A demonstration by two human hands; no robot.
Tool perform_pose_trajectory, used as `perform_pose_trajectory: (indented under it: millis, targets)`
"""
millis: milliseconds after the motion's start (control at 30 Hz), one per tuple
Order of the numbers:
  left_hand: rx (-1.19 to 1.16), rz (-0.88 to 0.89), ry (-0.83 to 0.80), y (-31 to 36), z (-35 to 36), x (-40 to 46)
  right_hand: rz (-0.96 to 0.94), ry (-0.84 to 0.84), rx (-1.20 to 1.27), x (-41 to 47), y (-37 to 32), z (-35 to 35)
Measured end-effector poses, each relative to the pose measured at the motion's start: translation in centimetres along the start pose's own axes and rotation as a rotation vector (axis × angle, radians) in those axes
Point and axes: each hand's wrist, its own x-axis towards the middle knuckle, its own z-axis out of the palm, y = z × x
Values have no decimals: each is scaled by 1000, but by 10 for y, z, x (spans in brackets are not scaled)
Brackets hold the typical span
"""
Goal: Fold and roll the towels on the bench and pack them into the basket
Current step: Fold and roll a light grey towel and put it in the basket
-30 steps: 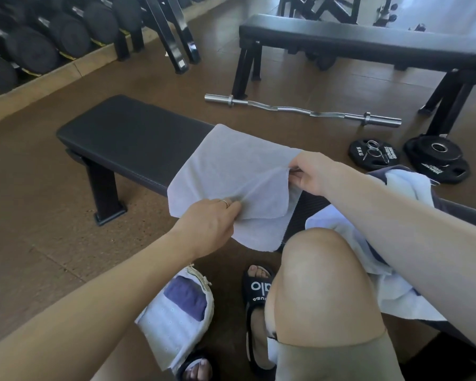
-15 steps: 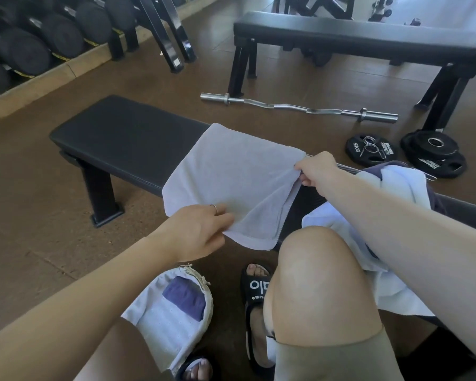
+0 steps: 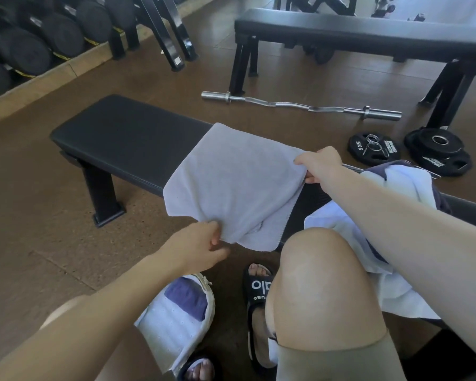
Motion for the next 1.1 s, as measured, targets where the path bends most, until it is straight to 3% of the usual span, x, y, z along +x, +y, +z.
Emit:
perform_pose_trajectory:
  millis: [67, 167, 333, 500, 667, 967, 1100]
  targets:
    - [-473, -238, -117, 12, 11, -2, -5, 33, 0, 3, 3, 0]
    - [-1142, -406, -176, 36, 21, -7, -12, 56, 35, 5, 10, 2]
    - [-1482, -498, 193, 58, 32, -6, -6, 48, 102, 7, 16, 3]
    - [-1839, -552, 178, 74, 34, -8, -66, 81, 81, 9, 21, 4]
    - [-2015, -456, 164, 76, 34, -13, -106, 90, 15, 13, 24, 3]
    - [-1904, -426, 34, 84, 38, -10, -151, 97, -130, 14, 19, 3]
    - [-2012, -488, 50, 83, 41, -9, -183, 93, -157, 15, 21, 1]
